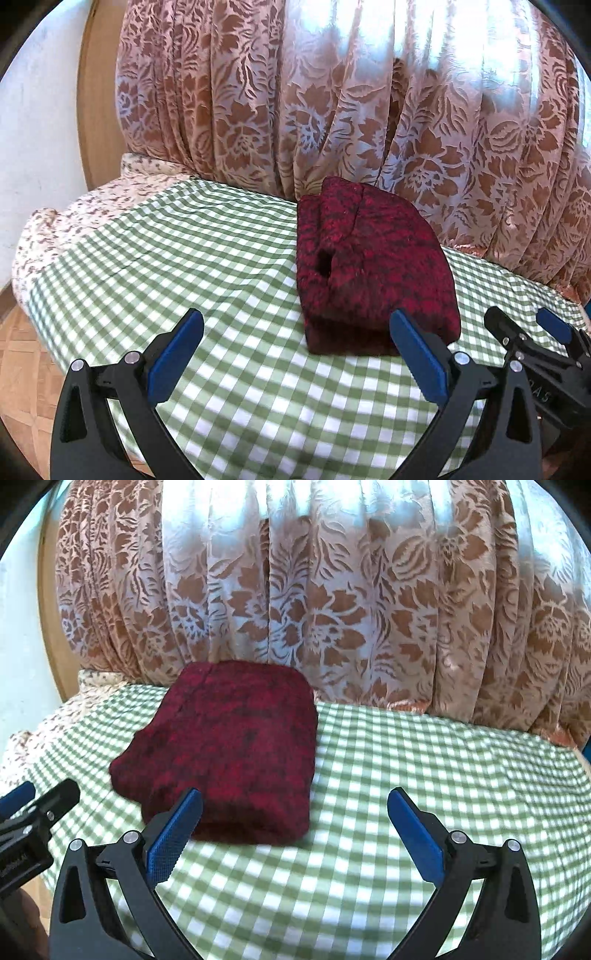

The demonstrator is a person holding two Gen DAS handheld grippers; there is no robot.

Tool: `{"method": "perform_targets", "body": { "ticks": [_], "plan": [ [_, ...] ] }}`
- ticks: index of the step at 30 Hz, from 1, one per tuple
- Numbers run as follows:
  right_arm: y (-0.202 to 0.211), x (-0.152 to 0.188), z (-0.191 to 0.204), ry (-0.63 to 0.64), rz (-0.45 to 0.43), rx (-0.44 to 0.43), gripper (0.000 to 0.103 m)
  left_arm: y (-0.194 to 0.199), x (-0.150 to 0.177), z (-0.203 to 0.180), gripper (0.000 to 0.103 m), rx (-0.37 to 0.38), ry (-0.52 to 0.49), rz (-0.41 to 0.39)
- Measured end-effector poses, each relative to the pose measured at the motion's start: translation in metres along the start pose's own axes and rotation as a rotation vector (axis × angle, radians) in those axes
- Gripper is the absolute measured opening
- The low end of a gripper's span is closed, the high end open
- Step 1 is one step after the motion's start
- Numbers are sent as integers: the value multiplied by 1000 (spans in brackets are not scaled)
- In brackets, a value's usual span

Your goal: Fold small clothes

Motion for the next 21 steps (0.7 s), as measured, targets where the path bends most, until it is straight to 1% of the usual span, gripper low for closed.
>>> {"method": "perform_targets", "body": {
  "ticks": [2, 4, 6, 10, 17, 21],
  "plan": [
    [7, 9, -1, -5, 6, -7, 99, 9, 5, -1, 101, -22, -17, -5],
    [12, 15, -2, -9, 12, -9, 99, 16, 8, -2, 101, -26, -27, -11],
    [19, 19, -4, -8, -2, -1, 99, 22, 12, -2, 101, -28, -29, -13],
    [30, 23, -7, -21, -14, -11, 99, 31, 19, -2, 101, -20, -8, -12],
    [40, 25, -9, -33, -29, -23, 99, 42, 20, -7, 101, -27, -23, -38],
    [43, 26, -8, -37, -32, -28, 100, 45, 21, -9, 101, -25, -24, -40]
  ]
}}
Point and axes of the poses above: each gripper's, at about its wrist camera, not at the fingertips, and y roughly against the way its jaws point, z to its left, x to its underside, the point moved 8 cm from there along -y, roughly the way its jaws point, and after that the axes turned 5 degrees about x, right-handed, at the moved point
